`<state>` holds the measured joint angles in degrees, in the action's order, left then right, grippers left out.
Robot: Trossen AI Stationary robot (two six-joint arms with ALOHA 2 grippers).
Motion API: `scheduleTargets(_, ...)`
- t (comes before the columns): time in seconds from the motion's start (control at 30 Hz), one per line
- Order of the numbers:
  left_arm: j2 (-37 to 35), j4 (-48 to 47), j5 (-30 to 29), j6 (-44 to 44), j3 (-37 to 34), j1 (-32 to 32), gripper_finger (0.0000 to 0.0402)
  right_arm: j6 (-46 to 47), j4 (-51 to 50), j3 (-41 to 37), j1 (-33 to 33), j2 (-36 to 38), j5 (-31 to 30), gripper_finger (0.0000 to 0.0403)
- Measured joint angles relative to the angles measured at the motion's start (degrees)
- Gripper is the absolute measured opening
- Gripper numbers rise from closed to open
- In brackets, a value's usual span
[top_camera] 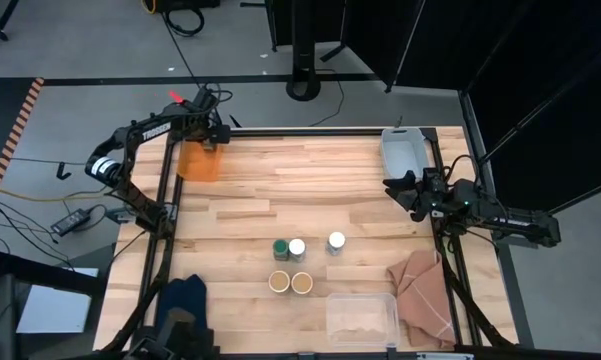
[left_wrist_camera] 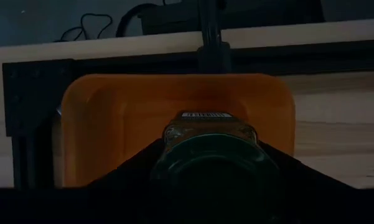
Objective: Sort spices by type
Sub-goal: Put the left green seasoning bottle into the orange bin
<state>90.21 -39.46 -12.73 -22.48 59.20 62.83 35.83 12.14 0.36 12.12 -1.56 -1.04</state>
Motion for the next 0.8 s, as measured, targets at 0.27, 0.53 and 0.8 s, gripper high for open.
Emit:
scheduleTargets(0.27, 0.15, 0.96, 0.48, 0.47, -0.17, 0.00, 0.0270, -0.95, 0.00, 0.00, 0.00, 0.00, 0.00, 0.0229)
scheduleTargets(0.53, 0.15, 0.49, 2.06, 1.27, -0.17, 0.00, 0.0307, -1.52, 0.00, 0.00, 0.00, 0.00, 0.00, 0.0228)
scheduleTargets(0.8, -0.80, -2.87, 2.24, 2.53, 2.47, 0.00, 0.0310, -2.54, -0.30, 0.00, 0.00, 0.00, 0.00, 0.0227)
